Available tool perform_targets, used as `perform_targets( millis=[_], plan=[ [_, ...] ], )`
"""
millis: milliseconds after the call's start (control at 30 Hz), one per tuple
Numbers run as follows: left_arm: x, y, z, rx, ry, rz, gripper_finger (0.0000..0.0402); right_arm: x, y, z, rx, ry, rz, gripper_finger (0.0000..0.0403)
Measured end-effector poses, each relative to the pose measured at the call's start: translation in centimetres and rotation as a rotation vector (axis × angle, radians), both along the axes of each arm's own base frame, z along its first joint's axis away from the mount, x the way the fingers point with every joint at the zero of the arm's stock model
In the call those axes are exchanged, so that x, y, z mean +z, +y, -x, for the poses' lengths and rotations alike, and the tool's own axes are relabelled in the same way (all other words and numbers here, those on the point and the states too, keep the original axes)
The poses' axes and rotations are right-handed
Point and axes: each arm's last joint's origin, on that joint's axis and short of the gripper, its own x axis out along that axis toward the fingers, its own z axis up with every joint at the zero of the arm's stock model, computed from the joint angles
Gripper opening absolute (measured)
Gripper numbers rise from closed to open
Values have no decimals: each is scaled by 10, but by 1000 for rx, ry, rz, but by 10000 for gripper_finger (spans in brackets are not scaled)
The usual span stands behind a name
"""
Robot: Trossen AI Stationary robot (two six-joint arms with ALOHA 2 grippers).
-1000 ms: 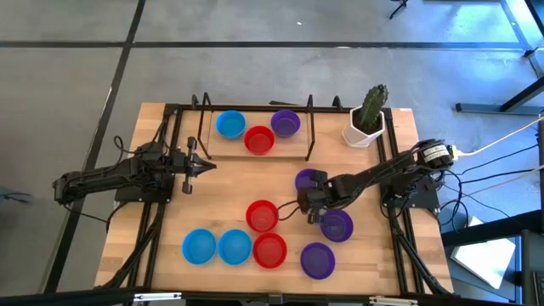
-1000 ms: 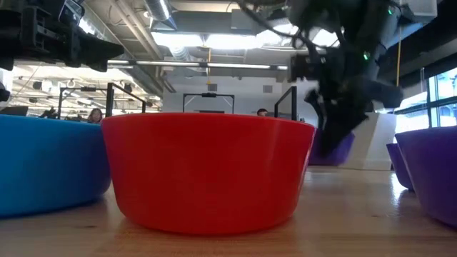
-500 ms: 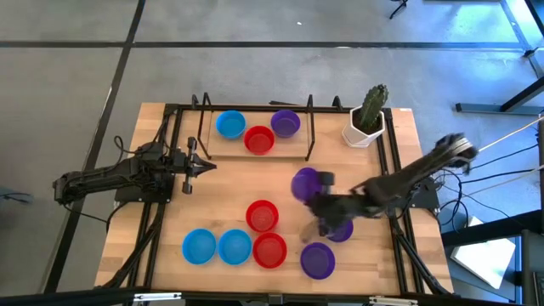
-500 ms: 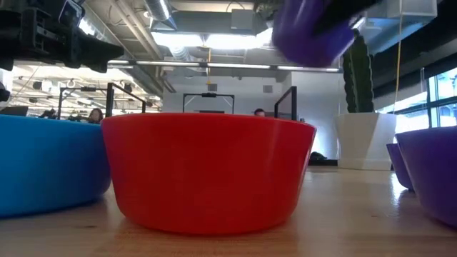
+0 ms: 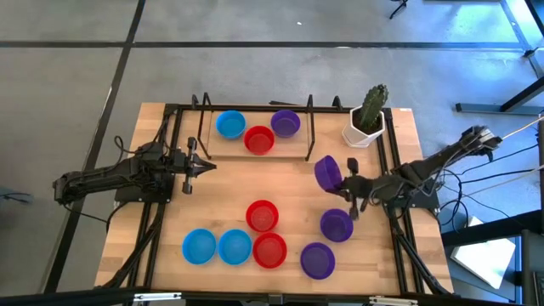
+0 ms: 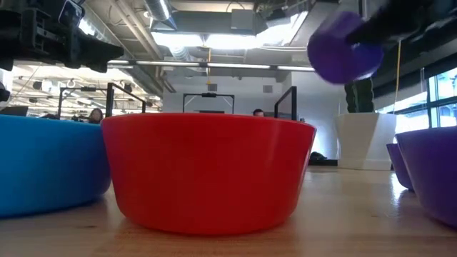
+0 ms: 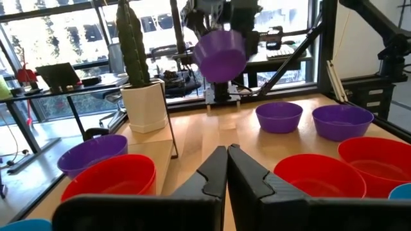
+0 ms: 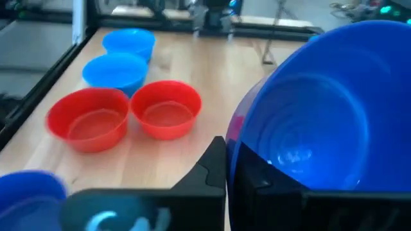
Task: Pick & Place Mini bowls
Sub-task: Stack the violet bowl on top of the violet bowl on the shelf
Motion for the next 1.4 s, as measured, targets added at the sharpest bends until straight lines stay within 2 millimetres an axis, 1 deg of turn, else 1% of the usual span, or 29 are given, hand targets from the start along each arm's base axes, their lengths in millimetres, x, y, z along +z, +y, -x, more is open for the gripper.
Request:
perform_targets(
  millis=[67, 133, 200, 267, 333, 400, 533, 600, 667, 767, 833, 900, 967, 1033, 1100, 1167, 1267, 1400],
  plan=[
    [0, 0, 0, 0, -1, -6, 10, -12, -6, 0, -7, -41, -21, 2],
    [0, 0, 0, 0, -1, -6, 10, -18, -11, -3, 19, -64, -43, 2],
    [0, 0, 0, 0, -2, 1, 10, -18, -14, -8, 30, -84, -61, 2],
    [0, 0, 0, 0, -3, 1, 8, -13, -15, -17, 35, -88, -45, 2],
    [1, 0, 0, 1, -6, 0, 6, -2, -14, -30, 44, -81, 0, 2],
    [1, 0, 0, 2, -8, -1, 5, 13, -12, -47, 41, -53, 57, 2],
    [1, 0, 0, 2, -10, -1, 4, 48, -11, -93, 38, 67, 192, 2],
    [1, 0, 0, 2, -10, -1, 4, 67, -16, -117, 27, 126, 266, 2],
    [1, 0, 0, 2, -9, -1, 4, 87, -26, -140, -13, 195, 336, 2],
    [1, 0, 0, 2, -7, 0, 4, 112, -50, -171, -65, 288, 400, 2],
    [1, 0, 0, 2, -7, 0, 4, 124, -71, -187, -66, 346, 415, 2],
    [1, 0, 0, 2, -7, -10, 4, 131, -93, -202, -43, 409, 409, 2],
    [1, 0, 0, 2, -6, -16, 4, 131, -118, -214, -53, 483, 398, 2],
    [1, 0, 0, 2, -6, -16, 5, 126, -144, -221, -73, 581, 383, 2],
    [1, 0, 0, 1, -6, -16, 7, 114, -168, -224, -55, 691, 363, 2],
    [1, 0, 0, 2, -6, -16, 8, 97, -190, -225, -43, 790, 324, 2],
    [1, 0, 0, 2, -6, -19, 6, 77, -216, -225, -64, 872, 281, 2],
    [1, 0, 0, 2, -6, -26, 4, 59, -238, -226, -93, 897, 215, 1]
  ],
)
